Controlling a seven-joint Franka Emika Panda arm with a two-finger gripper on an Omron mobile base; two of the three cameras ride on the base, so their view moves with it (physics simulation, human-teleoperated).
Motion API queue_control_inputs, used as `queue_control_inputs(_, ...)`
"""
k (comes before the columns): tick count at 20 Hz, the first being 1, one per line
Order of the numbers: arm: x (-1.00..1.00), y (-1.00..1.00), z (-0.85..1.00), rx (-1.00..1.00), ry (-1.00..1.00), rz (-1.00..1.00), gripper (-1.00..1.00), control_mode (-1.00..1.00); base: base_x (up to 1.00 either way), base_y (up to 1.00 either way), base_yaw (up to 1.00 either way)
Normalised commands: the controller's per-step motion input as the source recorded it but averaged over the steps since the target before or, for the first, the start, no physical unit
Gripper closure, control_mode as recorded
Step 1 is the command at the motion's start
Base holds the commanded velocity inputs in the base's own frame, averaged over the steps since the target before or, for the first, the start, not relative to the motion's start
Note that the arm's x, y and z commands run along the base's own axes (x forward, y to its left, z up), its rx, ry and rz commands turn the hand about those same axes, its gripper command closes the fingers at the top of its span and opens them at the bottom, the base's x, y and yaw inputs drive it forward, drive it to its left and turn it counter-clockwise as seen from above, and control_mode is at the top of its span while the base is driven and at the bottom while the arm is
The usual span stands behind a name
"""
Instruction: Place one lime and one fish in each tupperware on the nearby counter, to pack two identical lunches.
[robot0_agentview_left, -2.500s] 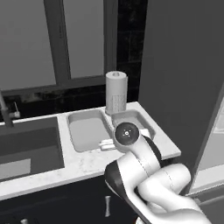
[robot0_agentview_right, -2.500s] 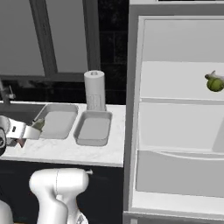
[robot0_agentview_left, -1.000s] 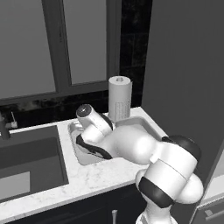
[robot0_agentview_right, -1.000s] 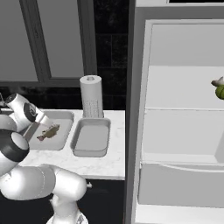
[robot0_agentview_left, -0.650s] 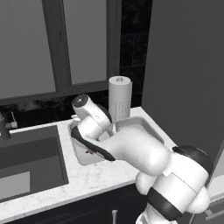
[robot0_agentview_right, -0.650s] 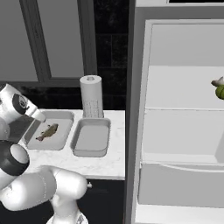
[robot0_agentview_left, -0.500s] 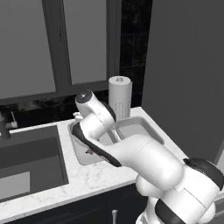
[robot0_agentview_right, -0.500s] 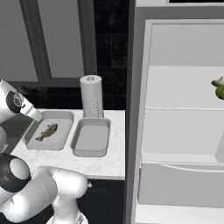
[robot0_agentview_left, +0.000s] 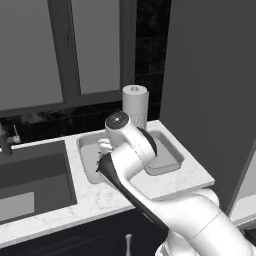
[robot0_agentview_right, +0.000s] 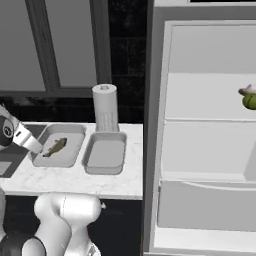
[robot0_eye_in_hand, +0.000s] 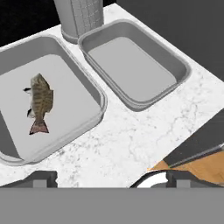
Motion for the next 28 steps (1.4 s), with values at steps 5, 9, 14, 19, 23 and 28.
queue_control_inputs(5, 0.0, 0.0, 0.0, 0.0, 0.0, 0.0, -1.0, 1.0, -1.0, -0.36, 0.0)
queue_control_inputs(9, 0.0, 0.0, 0.0, 0.0, 0.0, 0.0, -1.0, 1.0, -1.0, -0.83, -0.11)
queue_control_inputs(14, 0.0, 0.0, 0.0, 0.0, 0.0, 0.0, -1.0, 1.0, -0.84, -1.0, -0.23)
queue_control_inputs(19, 0.0, 0.0, 0.0, 0.0, 0.0, 0.0, -1.0, 1.0, -0.03, -1.0, -0.15)
queue_control_inputs(23, 0.0, 0.0, 0.0, 0.0, 0.0, 0.0, -1.0, 1.0, 0.54, -1.0, 0.02)
queue_control_inputs(28, 0.0, 0.0, 0.0, 0.0, 0.0, 0.0, -1.0, 1.0, 0.85, -0.76, 0.13)
